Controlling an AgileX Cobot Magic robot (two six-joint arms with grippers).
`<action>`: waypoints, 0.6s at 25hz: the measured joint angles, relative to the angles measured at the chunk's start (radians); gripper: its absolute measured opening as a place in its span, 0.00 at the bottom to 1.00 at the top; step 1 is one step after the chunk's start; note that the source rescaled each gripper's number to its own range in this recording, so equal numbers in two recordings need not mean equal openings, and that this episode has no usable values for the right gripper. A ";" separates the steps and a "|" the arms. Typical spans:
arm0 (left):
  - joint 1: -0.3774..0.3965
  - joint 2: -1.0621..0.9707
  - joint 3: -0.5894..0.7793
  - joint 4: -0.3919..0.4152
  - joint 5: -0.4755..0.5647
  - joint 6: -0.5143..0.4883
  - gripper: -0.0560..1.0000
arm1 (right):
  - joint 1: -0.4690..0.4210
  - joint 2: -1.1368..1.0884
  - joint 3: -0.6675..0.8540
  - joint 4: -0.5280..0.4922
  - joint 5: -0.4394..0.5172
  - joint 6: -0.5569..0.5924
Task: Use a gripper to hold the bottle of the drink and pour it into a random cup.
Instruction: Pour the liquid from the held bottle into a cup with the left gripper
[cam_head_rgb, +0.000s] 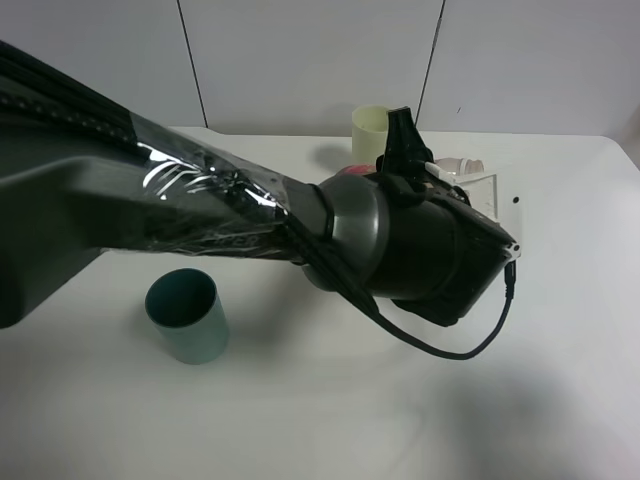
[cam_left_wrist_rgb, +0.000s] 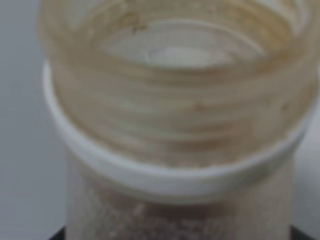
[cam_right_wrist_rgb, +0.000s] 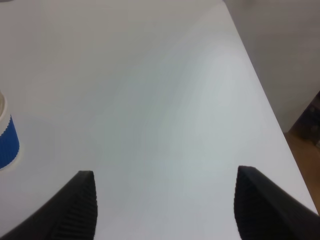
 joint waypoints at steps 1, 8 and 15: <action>0.000 0.000 0.000 0.001 0.000 0.002 0.06 | 0.000 0.000 0.000 0.000 0.000 0.000; 0.000 0.001 0.028 0.051 0.000 0.007 0.06 | 0.000 0.000 0.000 0.000 0.000 0.000; -0.004 0.002 0.031 0.087 0.000 0.007 0.06 | 0.000 0.000 0.000 0.000 0.000 0.000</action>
